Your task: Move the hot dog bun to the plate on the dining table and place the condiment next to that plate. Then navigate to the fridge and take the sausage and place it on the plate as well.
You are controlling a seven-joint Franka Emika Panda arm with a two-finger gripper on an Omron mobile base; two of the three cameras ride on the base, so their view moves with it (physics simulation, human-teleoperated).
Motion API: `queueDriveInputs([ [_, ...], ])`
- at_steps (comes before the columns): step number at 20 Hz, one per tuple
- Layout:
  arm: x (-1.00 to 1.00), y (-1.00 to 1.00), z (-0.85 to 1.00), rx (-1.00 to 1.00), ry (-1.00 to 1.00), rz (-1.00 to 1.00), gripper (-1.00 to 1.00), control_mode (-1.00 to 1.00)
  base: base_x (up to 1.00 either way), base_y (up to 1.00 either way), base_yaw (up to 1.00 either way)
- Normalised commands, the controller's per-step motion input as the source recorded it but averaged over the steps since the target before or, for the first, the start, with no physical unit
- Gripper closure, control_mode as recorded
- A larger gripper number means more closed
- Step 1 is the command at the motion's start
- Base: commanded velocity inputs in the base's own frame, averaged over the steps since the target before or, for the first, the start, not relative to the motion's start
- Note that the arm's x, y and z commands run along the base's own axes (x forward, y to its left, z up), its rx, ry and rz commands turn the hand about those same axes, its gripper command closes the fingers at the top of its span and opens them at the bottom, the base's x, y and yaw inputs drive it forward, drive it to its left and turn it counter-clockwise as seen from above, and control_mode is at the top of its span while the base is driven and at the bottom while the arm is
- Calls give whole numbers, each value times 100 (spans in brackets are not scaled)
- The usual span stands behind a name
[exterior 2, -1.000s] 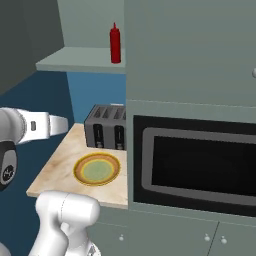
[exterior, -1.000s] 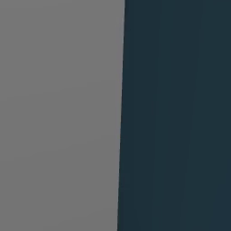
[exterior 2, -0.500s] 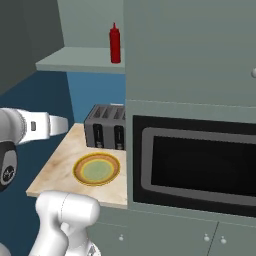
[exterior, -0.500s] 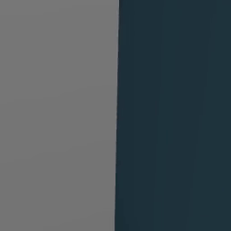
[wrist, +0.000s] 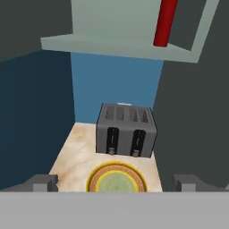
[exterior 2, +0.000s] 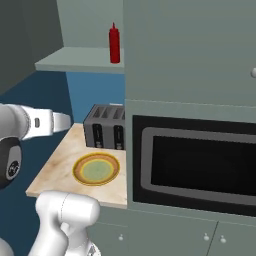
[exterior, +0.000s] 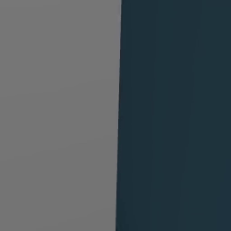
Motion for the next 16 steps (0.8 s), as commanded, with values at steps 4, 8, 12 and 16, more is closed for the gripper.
queueDriveInputs([
  [4,31,0,91,1,-13,0,-100,-100,0,0,0],
  [8,44,0,57,1,-7,-5,-100,-100,0,0,0],
  [12,49,-1,30,0,-9,-10,-100,-100,0,0,0],
  [16,55,-5,0,5,-8,-4,-100,-100,0,0,0],
])
